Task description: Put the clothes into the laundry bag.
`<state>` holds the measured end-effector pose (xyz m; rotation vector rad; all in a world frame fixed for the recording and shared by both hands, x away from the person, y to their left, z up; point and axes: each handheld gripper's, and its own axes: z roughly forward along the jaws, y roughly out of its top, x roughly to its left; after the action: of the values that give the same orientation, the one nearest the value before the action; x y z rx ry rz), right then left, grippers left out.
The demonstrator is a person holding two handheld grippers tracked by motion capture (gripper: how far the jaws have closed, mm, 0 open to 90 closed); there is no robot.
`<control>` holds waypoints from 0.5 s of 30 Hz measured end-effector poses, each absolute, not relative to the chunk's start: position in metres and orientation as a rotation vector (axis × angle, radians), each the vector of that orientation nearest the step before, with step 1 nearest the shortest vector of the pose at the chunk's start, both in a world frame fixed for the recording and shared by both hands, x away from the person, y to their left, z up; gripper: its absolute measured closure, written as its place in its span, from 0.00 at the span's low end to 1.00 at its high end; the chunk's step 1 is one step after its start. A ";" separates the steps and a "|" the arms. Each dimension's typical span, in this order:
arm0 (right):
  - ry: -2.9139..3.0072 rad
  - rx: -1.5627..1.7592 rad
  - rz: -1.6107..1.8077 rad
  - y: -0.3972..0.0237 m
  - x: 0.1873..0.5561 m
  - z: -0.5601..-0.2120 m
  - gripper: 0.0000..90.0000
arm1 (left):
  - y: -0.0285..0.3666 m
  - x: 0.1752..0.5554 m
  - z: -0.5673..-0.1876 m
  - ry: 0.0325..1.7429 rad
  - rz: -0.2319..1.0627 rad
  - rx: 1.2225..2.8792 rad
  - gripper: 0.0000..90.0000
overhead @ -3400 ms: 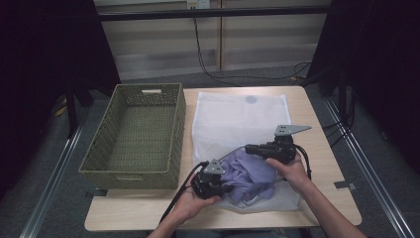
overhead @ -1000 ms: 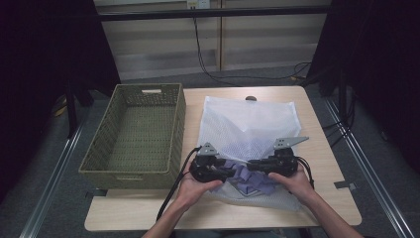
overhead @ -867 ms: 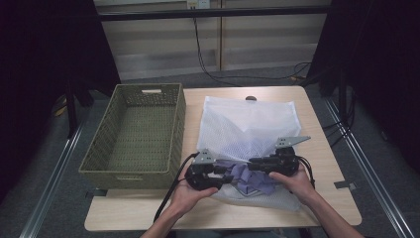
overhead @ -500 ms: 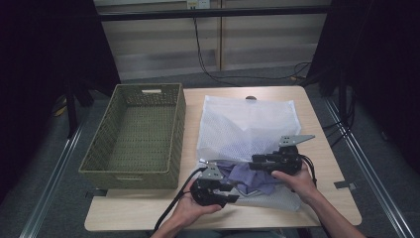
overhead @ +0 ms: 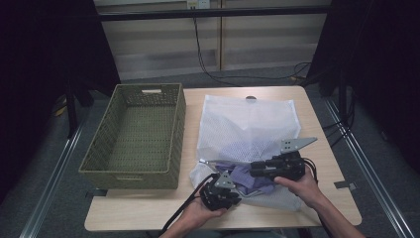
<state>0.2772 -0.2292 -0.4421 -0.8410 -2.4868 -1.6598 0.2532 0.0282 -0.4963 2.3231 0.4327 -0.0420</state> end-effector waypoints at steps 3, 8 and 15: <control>-2.516 -0.814 -1.588 -0.220 0.273 -0.448 0.75 | 0.029 0.255 -0.496 0.423 -0.058 2.330 0.99; -2.584 -0.811 -1.494 -0.211 0.270 -0.458 0.65 | 0.027 0.250 -0.495 0.378 -0.079 2.359 1.00; -2.641 -0.827 -1.396 -0.207 0.272 -0.476 0.56 | 0.025 0.250 -0.495 0.392 -0.100 2.347 1.00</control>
<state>0.2719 -0.2070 -0.4757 -0.8267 -2.6411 -1.3960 0.2501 0.0254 -0.4954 2.3467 0.3924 -0.0997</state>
